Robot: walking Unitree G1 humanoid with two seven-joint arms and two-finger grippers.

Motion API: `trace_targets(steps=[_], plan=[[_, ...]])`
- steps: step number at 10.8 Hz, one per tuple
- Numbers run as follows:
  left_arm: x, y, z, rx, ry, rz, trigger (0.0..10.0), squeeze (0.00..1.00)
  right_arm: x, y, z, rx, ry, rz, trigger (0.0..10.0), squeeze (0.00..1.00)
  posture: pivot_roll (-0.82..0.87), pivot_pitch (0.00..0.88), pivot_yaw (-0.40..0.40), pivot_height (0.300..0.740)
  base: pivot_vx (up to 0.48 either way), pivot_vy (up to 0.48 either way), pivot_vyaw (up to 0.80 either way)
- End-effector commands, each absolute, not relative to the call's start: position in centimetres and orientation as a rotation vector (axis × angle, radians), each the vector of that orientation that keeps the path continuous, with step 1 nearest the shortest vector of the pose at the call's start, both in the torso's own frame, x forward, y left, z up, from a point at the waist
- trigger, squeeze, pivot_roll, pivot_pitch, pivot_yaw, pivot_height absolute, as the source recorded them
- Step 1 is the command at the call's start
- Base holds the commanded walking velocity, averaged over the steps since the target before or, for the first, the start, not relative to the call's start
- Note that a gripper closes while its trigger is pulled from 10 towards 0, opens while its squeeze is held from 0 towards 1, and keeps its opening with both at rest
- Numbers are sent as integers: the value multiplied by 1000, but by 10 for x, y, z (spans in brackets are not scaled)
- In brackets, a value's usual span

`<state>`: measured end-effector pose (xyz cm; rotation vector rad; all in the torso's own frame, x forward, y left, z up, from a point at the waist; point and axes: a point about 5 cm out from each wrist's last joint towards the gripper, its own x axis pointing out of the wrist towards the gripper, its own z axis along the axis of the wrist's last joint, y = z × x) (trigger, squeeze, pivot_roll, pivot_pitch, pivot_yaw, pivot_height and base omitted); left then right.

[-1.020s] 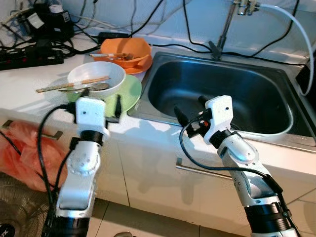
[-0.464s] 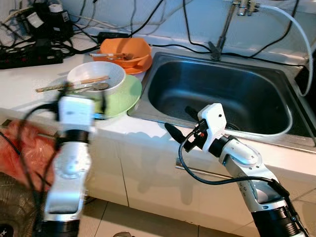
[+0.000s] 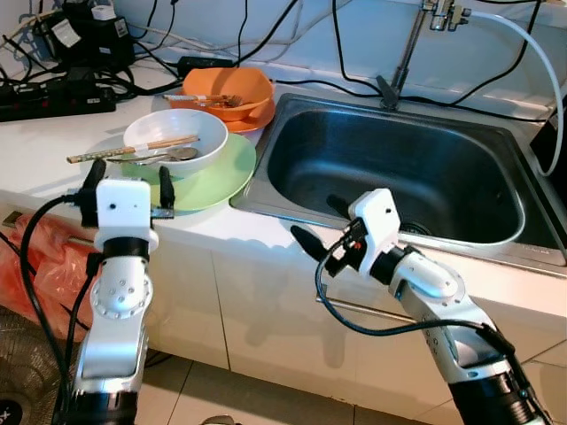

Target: Kitchen organization

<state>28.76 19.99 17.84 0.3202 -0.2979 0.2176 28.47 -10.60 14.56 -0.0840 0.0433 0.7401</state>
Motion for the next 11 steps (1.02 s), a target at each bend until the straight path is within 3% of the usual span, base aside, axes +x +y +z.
trace_targets(steps=[1,11], plan=[[291,195,183,321,-323,192,10000,0,283,-106,150,-102,22,737,10000,0,115,0,-36,740,0,0,0],[302,186,187,332,-372,146,10000,0,276,-99,145,-128,22,757,10000,0,103,0,-24,740,0,0,0]])
